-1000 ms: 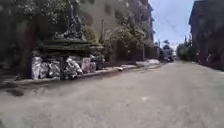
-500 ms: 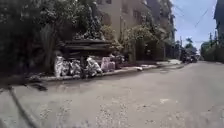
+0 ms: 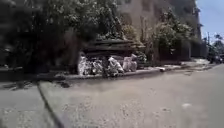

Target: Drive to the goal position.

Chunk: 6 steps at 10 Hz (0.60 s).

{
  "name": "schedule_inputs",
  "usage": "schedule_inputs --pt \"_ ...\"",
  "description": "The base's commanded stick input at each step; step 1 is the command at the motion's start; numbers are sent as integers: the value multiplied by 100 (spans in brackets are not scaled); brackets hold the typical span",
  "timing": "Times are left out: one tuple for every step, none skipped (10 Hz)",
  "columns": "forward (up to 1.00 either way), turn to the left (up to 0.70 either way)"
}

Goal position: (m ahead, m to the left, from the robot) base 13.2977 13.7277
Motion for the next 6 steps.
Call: schedule_inputs --pt "0 100" --pt "0 100" --pt "0 100" --pt "0 100" --pt "0 100" --pt "0 100"
